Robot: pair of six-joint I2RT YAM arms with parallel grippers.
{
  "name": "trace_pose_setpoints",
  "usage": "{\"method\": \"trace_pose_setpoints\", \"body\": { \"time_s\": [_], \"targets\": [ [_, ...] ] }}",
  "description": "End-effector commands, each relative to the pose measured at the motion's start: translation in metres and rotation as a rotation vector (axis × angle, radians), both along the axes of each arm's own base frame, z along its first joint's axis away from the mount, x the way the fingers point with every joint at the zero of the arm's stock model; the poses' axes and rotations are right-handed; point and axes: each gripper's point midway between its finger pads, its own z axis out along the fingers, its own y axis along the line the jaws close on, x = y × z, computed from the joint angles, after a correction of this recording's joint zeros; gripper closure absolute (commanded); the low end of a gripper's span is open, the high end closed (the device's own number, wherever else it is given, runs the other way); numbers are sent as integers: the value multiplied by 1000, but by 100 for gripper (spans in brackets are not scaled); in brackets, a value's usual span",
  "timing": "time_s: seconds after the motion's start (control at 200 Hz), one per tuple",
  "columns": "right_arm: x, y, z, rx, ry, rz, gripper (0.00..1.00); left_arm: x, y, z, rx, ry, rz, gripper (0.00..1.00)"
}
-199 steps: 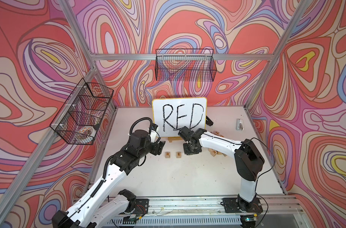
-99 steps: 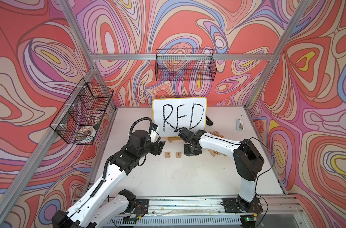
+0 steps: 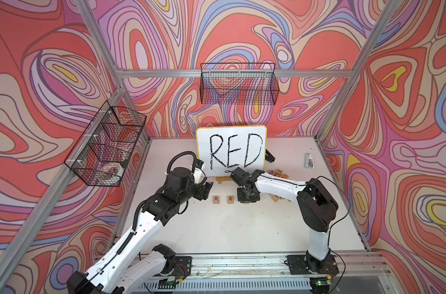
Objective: Assemble the uppercase word "red" with letter blocks
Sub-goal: Place the letter block at the center of the board.
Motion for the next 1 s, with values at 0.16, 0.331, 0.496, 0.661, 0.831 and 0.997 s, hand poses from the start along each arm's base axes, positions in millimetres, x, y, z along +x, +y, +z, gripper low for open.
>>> {"method": "trace_pose_setpoints", "body": {
  "time_s": [0.16, 0.331, 0.496, 0.661, 0.831, 0.997],
  "targets": [
    [6, -6, -10, -20, -14, -29, 100, -5, 0, 2, 4, -5, -13, 21],
    [10, -5, -9, -25, -20, -28, 100, -5, 0, 3, 3, -7, -13, 21],
    [12, -8, -9, -30, -22, -35, 100, -5, 0, 2, 4, -5, -15, 21],
    [16, -9, -10, -30, -20, -29, 100, -5, 0, 3, 5, -8, -12, 21],
    [18, -8, -8, -28, -23, -20, 100, -5, 1, 3, 6, -9, -10, 21],
    [17, -9, -9, -38, -16, -13, 100, -5, 1, 2, 7, -8, -9, 21]
  ]
}}
